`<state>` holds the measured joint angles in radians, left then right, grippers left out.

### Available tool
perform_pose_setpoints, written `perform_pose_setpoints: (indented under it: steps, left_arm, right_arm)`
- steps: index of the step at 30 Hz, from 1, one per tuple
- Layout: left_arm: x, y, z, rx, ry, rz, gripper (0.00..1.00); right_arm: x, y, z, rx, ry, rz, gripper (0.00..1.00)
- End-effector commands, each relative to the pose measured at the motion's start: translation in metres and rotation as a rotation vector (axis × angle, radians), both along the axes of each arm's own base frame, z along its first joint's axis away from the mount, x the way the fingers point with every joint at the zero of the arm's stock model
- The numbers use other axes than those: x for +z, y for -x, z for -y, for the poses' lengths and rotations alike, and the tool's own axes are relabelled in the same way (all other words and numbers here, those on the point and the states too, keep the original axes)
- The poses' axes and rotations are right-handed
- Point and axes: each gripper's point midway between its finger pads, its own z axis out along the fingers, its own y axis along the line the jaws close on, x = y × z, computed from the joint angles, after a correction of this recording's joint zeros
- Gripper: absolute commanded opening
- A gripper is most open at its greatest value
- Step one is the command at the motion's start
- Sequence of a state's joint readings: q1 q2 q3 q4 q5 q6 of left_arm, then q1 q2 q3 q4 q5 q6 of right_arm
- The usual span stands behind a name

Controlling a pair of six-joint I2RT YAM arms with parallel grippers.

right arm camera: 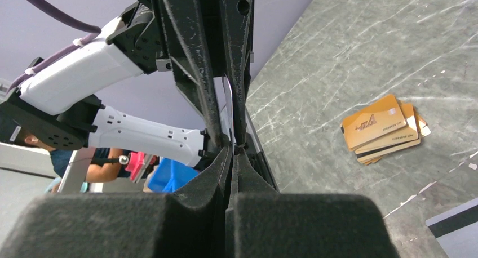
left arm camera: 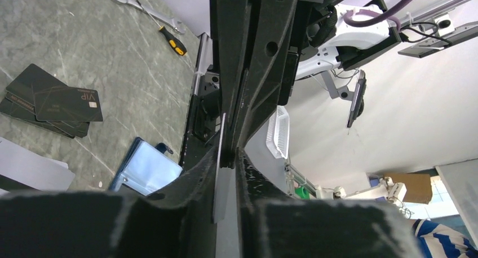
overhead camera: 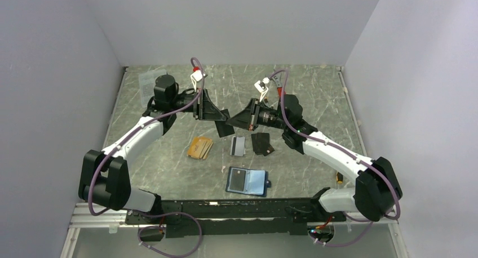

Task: Put the credit cards into the card holder
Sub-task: Pick up the credit card from the center of the board, then insert the credit card into the card holder.

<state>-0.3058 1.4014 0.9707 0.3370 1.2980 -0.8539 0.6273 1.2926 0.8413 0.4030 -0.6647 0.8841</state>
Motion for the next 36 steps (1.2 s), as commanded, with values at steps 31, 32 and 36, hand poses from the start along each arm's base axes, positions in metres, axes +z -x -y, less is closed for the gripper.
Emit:
perform_pose_setpoints:
  steps: [31,32,36]
  left_arm:
    - [-0.195,0.06,-0.014,-0.407,-0.714,0.621,0.51]
    - [-0.204,0.065,-0.014,-0.428,-0.731,0.64,0.51]
    - [-0.23,0.075,-0.013,-0.502,-0.792,0.72,0.5]
  right_arm:
    - [-0.159,0.069,0.133,-0.354,0.424,-0.439,0.0]
    - [-0.164,0.073,0.137,-0.366,0.442,-0.458,0.0]
    - [-0.186,0.089,0.152,-0.408,0.506,-0.537,0.0]
